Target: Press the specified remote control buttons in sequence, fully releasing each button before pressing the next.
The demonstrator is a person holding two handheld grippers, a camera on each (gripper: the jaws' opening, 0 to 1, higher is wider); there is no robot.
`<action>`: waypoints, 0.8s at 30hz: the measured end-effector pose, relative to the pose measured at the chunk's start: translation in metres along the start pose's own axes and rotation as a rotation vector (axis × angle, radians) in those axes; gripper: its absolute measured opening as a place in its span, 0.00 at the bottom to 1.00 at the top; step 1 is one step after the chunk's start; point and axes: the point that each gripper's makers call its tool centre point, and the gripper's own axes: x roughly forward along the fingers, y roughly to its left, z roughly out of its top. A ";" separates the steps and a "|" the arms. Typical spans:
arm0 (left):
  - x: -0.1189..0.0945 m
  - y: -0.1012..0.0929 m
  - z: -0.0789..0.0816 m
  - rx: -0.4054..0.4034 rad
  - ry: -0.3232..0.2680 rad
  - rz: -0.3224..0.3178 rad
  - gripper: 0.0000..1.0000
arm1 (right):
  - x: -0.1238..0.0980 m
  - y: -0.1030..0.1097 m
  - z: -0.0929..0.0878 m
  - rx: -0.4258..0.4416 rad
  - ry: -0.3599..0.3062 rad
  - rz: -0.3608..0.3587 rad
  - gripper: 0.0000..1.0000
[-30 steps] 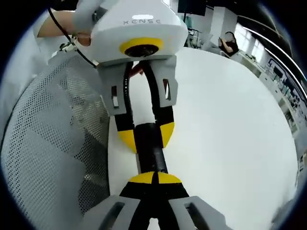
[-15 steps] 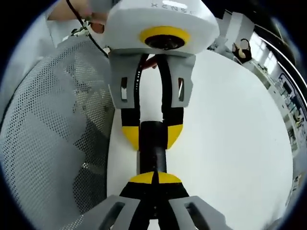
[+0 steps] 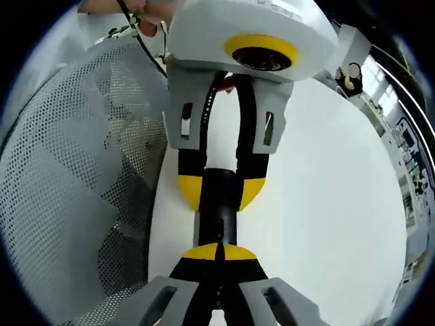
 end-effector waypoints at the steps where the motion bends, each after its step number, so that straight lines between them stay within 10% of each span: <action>1: 0.000 0.000 0.000 0.002 -0.001 0.001 0.23 | 0.000 -0.001 0.000 0.026 -0.014 -0.006 0.00; 7: 0.000 0.000 0.000 0.007 -0.001 0.002 0.23 | -0.004 -0.003 0.000 0.298 -0.120 0.091 0.00; 24: 0.000 0.000 0.001 -0.003 -0.019 0.006 0.22 | 0.008 -0.016 -0.001 0.186 0.074 0.173 0.00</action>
